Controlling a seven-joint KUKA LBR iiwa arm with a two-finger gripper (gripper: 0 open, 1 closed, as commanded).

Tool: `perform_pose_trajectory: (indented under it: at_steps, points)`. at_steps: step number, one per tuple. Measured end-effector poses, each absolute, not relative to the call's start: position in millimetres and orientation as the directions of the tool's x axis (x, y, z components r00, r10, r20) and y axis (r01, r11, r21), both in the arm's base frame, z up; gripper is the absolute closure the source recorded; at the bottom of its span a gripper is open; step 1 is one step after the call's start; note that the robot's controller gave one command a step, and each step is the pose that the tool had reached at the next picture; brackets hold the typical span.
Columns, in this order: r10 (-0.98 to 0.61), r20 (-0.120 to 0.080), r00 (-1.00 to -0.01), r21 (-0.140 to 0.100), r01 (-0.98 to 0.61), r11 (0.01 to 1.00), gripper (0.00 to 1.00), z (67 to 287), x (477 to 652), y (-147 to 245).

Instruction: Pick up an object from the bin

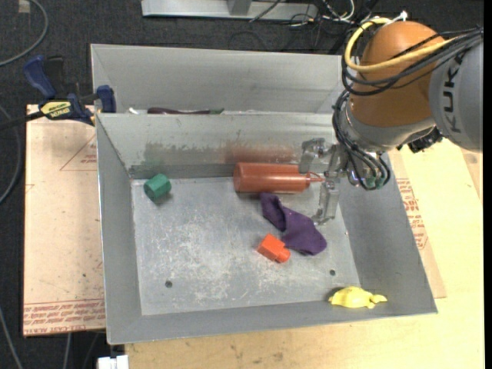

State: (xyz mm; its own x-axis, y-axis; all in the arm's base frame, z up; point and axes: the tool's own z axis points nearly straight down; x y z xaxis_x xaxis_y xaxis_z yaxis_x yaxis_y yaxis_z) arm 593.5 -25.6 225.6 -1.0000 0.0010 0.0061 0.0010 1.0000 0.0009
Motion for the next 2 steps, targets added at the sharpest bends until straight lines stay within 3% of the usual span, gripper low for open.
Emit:
perform_pose_trajectory:
  at_steps: [1,2]
  points:
    - [0.000,-0.002,-1.000,0.001,0.000,1.000,0.00,230.6,594.8,-25.5]
    - [0.052,-0.004,-0.999,0.002,0.052,0.999,0.00,167.2,593.8,-29.9]
